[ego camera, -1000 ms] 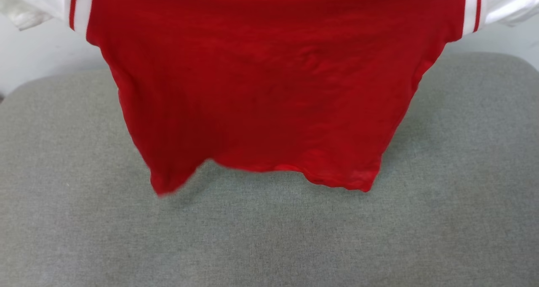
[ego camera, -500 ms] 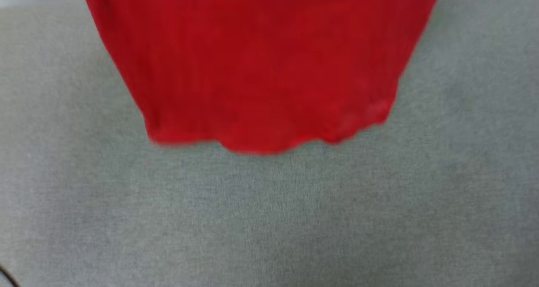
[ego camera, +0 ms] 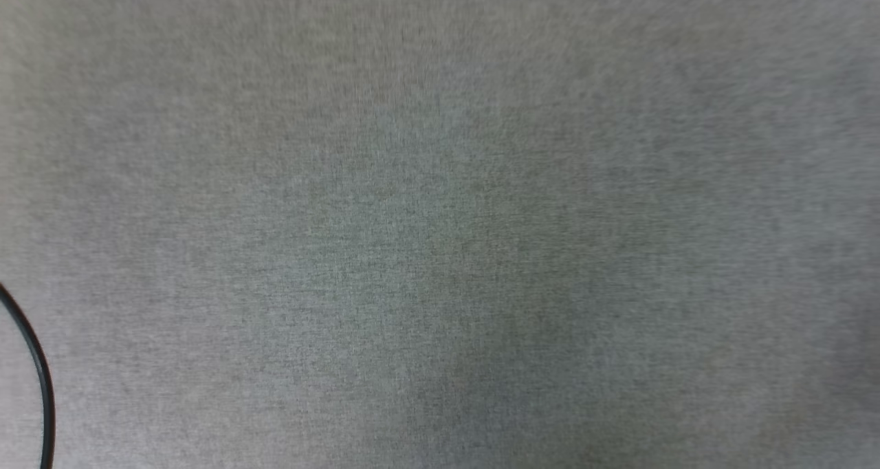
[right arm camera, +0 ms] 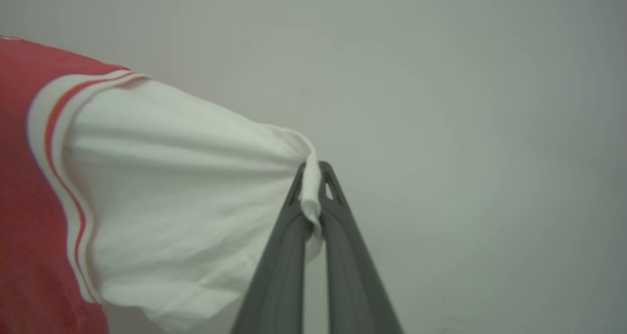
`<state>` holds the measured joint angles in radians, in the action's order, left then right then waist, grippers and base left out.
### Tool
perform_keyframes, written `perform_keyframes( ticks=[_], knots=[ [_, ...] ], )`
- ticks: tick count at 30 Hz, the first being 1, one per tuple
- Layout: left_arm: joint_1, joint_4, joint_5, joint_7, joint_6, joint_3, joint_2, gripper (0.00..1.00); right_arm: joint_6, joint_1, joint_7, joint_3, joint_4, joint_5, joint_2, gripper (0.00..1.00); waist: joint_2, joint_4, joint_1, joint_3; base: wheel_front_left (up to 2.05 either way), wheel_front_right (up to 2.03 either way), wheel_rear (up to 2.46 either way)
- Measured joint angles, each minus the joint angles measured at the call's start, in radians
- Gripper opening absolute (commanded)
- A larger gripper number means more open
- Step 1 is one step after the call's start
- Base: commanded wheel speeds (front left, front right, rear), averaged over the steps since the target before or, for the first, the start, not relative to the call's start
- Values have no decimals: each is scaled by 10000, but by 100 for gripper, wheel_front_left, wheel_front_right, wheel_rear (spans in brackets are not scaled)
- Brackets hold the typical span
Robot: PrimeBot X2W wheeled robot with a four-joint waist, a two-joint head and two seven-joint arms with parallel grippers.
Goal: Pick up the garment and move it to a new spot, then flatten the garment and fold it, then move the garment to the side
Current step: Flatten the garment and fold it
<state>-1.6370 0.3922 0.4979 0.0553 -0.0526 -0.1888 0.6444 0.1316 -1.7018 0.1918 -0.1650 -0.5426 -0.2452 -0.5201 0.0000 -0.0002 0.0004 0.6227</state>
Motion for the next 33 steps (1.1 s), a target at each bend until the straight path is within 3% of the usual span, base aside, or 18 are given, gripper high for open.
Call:
perform_keyframes(
  ticks=[7, 15, 22, 30, 33],
  knots=[
    [-619, 1973, -115, -1300, -324, -550, -918, 0, -2, -419, -1149, -77, -1597, 623, 604, 0, 0, 215, 0, 949, 0, 0, 0],
    [1222, 2949, 42, -2370, -629, -1335, -1639, 0, -2, 1149, -2077, -1032, -2470, 337, 637, 0, 0, 380, -1, 670, 0, 0, 0],
    [3891, 3032, 343, -2838, -723, -1875, -1636, 0, -2, 3551, -2631, -1712, -2694, -773, 454, 0, 0, 389, -2, -274, 0, 0, 0],
    [7702, 1975, 903, -2782, -748, -2307, -1379, 0, -2, 7220, -3375, -2815, -1726, -1827, -280, 0, 0, 329, -4, -1797, 0, 0, 0],
    [9268, 1350, 1149, -2610, -499, -2416, -1300, 0, -2, 8563, -3300, -3208, -1269, -2274, -577, 0, 0, 309, -5, -2355, 0, 0, 0]
  ],
)
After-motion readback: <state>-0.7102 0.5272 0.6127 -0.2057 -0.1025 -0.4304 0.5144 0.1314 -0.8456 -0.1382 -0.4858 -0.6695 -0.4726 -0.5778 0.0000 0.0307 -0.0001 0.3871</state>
